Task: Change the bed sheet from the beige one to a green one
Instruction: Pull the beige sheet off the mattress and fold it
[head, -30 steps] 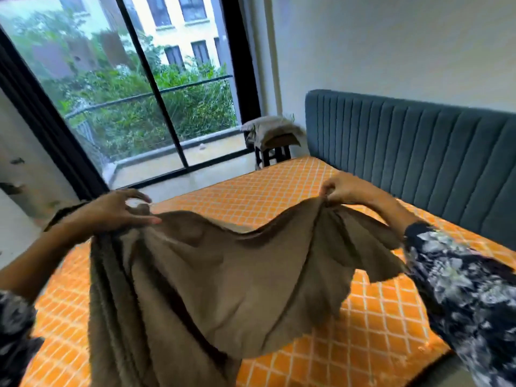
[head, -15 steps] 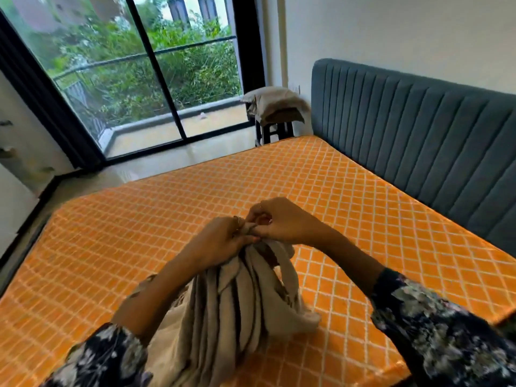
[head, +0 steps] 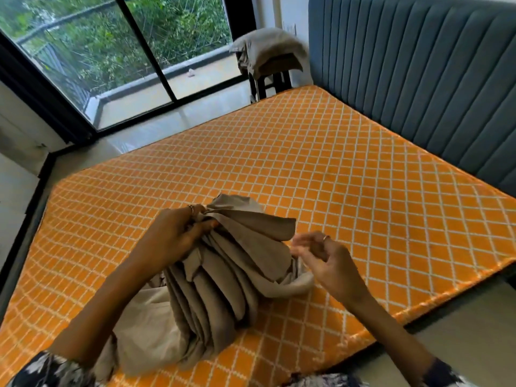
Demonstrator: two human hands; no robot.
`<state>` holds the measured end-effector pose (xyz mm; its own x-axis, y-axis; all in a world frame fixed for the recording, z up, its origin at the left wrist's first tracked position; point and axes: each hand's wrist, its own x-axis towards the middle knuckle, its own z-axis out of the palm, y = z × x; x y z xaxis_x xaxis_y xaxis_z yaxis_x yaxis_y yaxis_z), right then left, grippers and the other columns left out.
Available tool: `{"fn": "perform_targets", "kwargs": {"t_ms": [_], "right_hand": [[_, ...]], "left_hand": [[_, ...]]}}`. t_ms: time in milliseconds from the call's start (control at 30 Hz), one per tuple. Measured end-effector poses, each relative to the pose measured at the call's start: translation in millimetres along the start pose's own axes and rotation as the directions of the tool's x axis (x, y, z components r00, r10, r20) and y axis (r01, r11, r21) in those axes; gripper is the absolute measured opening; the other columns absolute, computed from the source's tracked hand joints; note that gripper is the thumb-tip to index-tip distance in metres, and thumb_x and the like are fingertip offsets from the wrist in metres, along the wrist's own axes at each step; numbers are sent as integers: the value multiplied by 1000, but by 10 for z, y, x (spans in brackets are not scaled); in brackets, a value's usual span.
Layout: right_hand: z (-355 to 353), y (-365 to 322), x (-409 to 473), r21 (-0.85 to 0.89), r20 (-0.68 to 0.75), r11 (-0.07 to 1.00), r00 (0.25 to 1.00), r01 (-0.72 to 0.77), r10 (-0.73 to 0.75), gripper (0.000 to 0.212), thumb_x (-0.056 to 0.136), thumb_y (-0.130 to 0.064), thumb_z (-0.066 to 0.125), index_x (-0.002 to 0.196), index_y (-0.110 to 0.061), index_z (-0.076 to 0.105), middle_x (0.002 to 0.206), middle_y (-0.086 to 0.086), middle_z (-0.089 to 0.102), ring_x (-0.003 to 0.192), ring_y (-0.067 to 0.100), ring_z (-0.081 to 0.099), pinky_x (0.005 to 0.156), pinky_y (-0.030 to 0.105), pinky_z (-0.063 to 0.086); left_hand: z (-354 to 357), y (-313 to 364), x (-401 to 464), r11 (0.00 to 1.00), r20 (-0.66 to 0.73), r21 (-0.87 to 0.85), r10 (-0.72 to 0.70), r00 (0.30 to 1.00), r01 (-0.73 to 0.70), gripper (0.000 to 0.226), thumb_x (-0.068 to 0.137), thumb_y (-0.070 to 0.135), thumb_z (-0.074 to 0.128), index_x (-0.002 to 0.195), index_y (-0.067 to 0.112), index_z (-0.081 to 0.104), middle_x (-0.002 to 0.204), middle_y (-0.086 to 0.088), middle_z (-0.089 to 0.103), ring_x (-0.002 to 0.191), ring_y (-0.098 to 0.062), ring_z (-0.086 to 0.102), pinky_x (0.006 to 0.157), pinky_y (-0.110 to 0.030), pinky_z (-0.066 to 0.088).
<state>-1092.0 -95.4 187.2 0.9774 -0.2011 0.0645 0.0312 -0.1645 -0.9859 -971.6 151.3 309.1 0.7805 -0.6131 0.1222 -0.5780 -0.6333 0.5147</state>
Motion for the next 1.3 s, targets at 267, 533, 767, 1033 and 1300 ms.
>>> {"fn": "perform_targets", "kwargs": {"t_ms": [267, 533, 767, 1033, 1300], "right_hand": [[769, -42, -118, -509, -165, 859, 974, 52, -156, 36, 80, -63, 51, 91, -31, 40, 88, -17, 43, 79, 4, 48, 66, 13, 34], [783, -13, 125, -569, -340, 822, 912, -5, -229, 27, 80, -21, 57, 106, -19, 49, 105, 1, 57, 97, 26, 58, 77, 38, 49], [379, 536, -59, -498, -277, 864, 958, -74, -77, 21, 88, -4, 54, 105, -13, 63, 99, 3, 65, 92, 27, 60, 73, 32, 48], [45, 618, 80, -270, -51, 928, 966, -257, 253, 16, 94, -8, 55, 101, -21, 49, 91, 9, 69, 80, 21, 65, 64, 28, 50], [77, 551, 258, -203, 180, 921, 912, -332, 369, 84, 91, -5, 60, 150, -38, 10, 115, 16, 65, 95, 32, 64, 72, 43, 52]], "left_hand": [[117, 178, 66, 1000, 51, 23, 12, 999, -13, 24, 89, 28, 60, 77, 47, 52, 67, 27, 63, 64, 4, 60, 55, -9, 40], [213, 185, 37, 1000, 89, 12, 13, 996, -14, 25, 88, 39, 55, 78, 17, 64, 60, -3, 63, 51, -14, 58, 51, -30, 43], [199, 163, -3, 1000, 72, 1, 12, 997, -12, 18, 90, 24, 62, 78, 10, 65, 61, -1, 65, 54, -11, 59, 49, -17, 39], [135, 158, -18, 1000, 69, 16, 16, 997, -18, 13, 89, 19, 63, 76, 19, 62, 62, 7, 63, 55, -4, 59, 51, -11, 37], [85, 118, -13, 999, 88, 48, 22, 996, -26, 10, 89, 20, 63, 81, 14, 66, 58, 4, 63, 54, -8, 59, 49, -12, 36]]}}
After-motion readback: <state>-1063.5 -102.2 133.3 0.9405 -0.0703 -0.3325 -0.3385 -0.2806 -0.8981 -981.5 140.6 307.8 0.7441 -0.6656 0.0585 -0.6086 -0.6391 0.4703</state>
